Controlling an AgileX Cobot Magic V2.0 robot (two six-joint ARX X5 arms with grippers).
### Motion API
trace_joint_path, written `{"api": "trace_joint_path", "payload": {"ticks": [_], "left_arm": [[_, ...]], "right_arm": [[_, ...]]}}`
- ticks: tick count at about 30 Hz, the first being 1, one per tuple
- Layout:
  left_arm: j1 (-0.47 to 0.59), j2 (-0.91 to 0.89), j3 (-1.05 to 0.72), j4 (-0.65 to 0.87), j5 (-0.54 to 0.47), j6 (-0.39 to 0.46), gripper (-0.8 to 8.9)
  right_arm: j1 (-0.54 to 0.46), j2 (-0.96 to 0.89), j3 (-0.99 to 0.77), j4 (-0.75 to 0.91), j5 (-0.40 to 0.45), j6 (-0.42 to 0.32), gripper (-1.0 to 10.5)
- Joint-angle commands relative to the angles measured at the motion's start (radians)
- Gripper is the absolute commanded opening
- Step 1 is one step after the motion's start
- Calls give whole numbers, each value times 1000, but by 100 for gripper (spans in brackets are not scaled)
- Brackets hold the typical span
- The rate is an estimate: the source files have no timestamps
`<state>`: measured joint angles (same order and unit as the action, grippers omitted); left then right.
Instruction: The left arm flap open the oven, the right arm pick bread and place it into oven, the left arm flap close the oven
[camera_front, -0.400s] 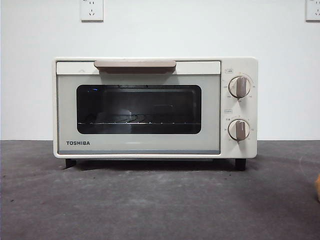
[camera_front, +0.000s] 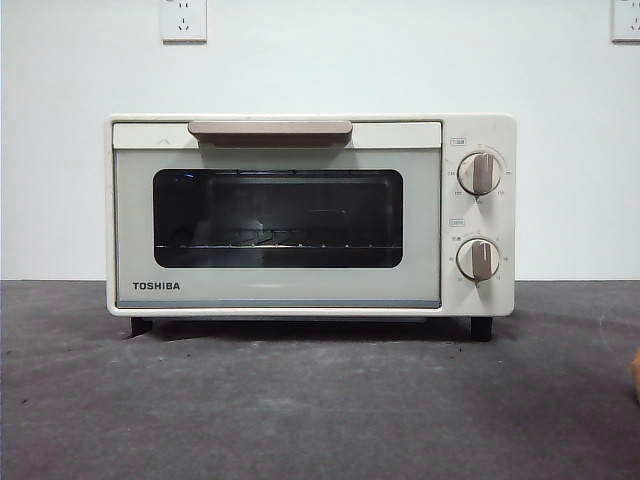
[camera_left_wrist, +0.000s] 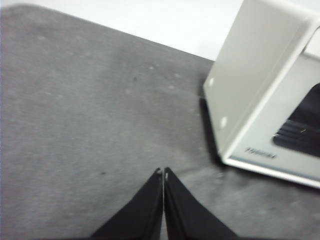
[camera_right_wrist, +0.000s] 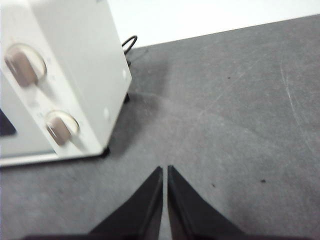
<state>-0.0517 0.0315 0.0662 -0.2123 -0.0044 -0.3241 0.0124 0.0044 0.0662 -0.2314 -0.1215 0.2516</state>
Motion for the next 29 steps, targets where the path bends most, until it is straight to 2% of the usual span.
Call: {"api": "trace_joint_path", "payload": {"ticks": [1,7,10,15,18,22,29], "left_arm": [[-11,26,69,18,1,-72,11],[-18,148,264,-82,5,-80,11],[-27,224,380,-153,14,-64,11],[-68,336,549,-217,87,-54,11],[-93,398,638,-264,156,-17,11],[-110,475,744,-346,253,55,10],[-174,537,855,-430,467,214,10]], "right_arm": [[2,0,69,-10,-3,87,11],[2,39,243,-143,-24,129,11],[2,84,335,-203,-88,126,11],[2,181,476,-268,-224,121,11],[2,245,557,-309,-307,89,11],[4,331,667,-365,-430,10,11],[82,440,827,-467,-492,-92,11]]}}
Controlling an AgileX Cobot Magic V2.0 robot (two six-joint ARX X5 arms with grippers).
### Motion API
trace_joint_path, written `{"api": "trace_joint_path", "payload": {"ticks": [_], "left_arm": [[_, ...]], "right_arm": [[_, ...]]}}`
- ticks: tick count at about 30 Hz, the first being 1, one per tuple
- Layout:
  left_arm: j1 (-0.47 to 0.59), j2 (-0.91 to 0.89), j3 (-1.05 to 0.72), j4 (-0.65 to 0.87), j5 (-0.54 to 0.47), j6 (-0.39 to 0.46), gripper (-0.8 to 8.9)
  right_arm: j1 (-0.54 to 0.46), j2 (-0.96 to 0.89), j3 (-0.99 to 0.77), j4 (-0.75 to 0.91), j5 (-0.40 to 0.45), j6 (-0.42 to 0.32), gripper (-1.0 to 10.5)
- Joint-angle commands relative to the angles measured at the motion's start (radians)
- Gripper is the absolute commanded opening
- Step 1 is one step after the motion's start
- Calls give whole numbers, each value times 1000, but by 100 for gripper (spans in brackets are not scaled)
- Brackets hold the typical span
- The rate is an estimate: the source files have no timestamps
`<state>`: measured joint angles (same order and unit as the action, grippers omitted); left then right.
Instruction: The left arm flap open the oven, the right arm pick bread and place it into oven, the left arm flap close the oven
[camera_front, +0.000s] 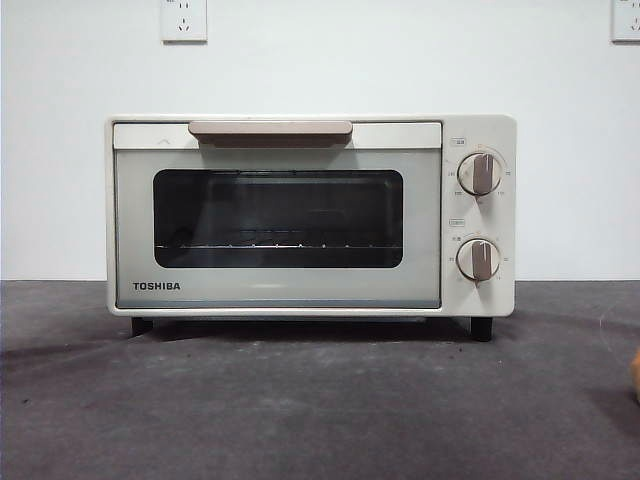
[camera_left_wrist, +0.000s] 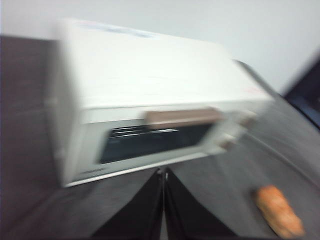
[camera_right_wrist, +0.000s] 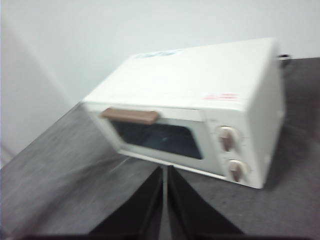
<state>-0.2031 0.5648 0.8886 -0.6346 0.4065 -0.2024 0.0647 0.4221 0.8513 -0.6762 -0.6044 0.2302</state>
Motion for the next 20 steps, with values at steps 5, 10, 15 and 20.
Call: {"api": "trace_joint_path", "payload": {"ticks": [5,10,15,20], "left_arm": [[-82,3,47,-45,90,125,10],[-98,0,47,-40,90,135,11],[-98,1,47,-20,88,135,102],[-98,1,47,-19,88,135,361]], "right_arm": [[107,63,106,-113,-9,-150,11],[122,66,112,-132,-8,-148,12],[122,66,112,-146,6,-148,92],[122,66,112,-147,6,-133,388]]}}
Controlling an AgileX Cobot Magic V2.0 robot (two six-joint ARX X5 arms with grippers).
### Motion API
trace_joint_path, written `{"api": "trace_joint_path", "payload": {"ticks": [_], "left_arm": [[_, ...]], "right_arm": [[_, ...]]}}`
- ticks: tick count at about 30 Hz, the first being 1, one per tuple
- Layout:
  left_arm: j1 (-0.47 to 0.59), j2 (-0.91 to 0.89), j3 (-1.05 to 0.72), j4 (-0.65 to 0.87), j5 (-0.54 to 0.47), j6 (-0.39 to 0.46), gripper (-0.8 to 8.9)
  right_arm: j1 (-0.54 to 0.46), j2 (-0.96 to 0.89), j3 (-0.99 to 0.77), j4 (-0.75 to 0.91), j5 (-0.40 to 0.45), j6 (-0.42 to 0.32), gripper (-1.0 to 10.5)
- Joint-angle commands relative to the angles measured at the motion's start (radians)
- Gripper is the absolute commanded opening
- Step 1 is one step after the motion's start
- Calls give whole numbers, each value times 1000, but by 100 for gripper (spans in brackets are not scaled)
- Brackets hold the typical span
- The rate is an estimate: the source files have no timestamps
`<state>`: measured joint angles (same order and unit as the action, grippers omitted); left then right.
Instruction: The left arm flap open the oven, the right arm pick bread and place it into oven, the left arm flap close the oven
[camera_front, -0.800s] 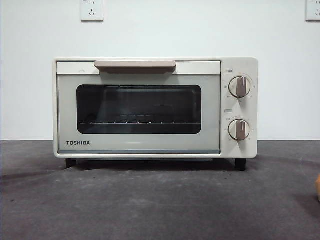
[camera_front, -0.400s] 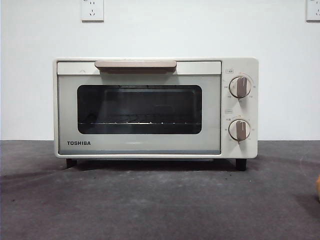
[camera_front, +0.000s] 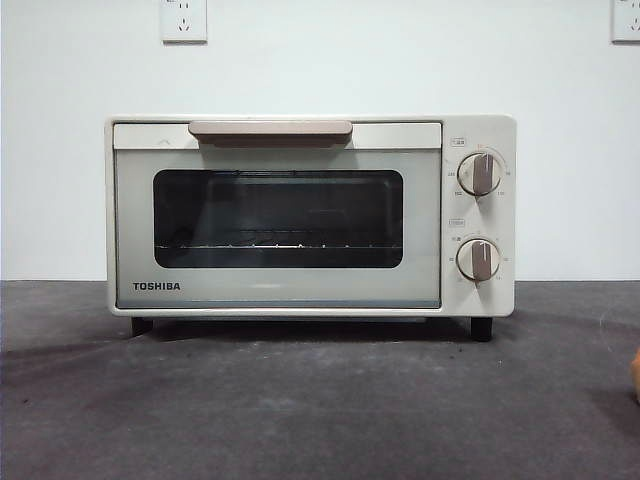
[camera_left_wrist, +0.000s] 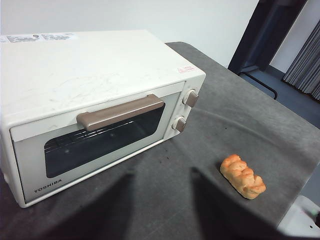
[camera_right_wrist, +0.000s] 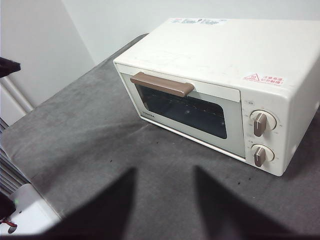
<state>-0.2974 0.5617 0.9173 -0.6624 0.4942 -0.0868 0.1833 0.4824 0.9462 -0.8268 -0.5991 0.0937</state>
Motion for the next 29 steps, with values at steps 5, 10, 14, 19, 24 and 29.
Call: {"api": "trace_joint_path", "payload": {"ticks": [5,10,14,19,24,29], "left_arm": [[-4,4,18,9,0,20,475],[-4,4,18,17,0,19,475],[-4,4,18,31,0,18,474],[-4,4,18,31,0,19,469],[-4,4,18,31,0,19,469],[-7,3,18,35,0,19,469]], "right_arm": [[4,6,17,3,1,44,518],[4,6,17,3,1,85,551],[4,7,17,2,3,96,550],[4,41,17,-54,42,180,550],[4,136,17,-192,138,192,550],[5,266,14,-301,258,175,550]]}}
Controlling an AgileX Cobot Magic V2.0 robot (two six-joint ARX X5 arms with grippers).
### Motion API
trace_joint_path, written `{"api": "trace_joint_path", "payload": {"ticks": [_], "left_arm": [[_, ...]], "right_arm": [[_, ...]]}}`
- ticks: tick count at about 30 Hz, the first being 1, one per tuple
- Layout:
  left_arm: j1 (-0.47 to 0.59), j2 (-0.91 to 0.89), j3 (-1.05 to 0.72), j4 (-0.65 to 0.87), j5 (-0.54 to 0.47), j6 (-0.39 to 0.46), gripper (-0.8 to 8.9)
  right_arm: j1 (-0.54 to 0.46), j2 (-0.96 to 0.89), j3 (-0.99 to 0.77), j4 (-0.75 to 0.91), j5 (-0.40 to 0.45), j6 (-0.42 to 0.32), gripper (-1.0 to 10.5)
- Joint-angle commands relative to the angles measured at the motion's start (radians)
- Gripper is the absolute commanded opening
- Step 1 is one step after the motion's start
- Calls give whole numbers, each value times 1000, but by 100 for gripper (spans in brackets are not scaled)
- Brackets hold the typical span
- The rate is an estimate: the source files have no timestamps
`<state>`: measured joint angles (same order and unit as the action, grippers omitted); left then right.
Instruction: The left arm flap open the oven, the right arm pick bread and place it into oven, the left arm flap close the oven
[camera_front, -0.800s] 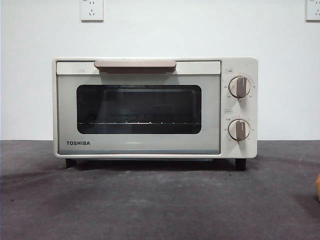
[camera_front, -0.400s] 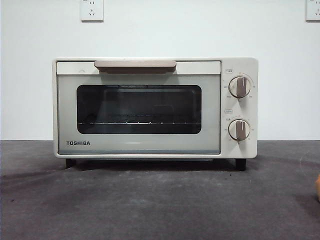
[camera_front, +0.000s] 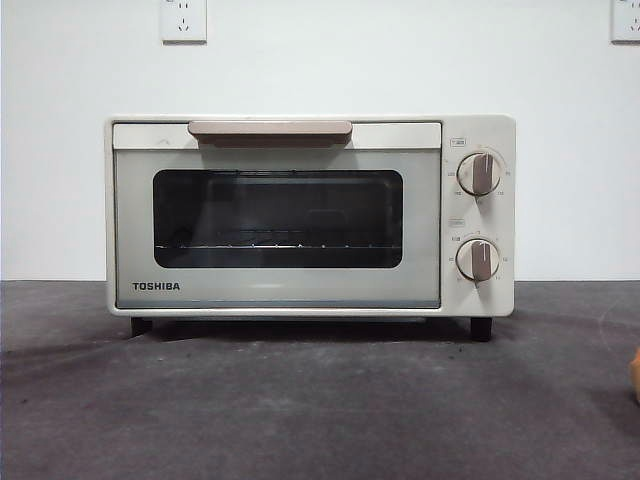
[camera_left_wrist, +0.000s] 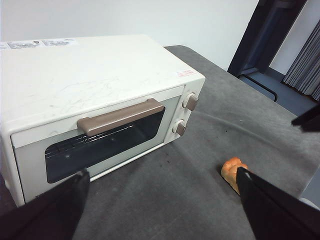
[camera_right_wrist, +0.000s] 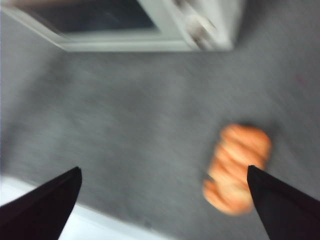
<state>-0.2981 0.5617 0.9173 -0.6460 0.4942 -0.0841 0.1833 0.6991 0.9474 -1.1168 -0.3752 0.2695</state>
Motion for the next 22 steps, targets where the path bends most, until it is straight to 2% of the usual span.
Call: {"api": "trace_joint_path", "payload": {"ticks": [1,10,22], "left_arm": [[-8,3,18,18,0,17,469],[-13,-3,18,18,-3,21,469],[-13,-7,18,18,-8,20,469]], "right_arm": [[5,77,12,-15,46,-4,550],[55,285,-69,1,149,-7,550],[126,492,-229,260,198,40,549]]}}
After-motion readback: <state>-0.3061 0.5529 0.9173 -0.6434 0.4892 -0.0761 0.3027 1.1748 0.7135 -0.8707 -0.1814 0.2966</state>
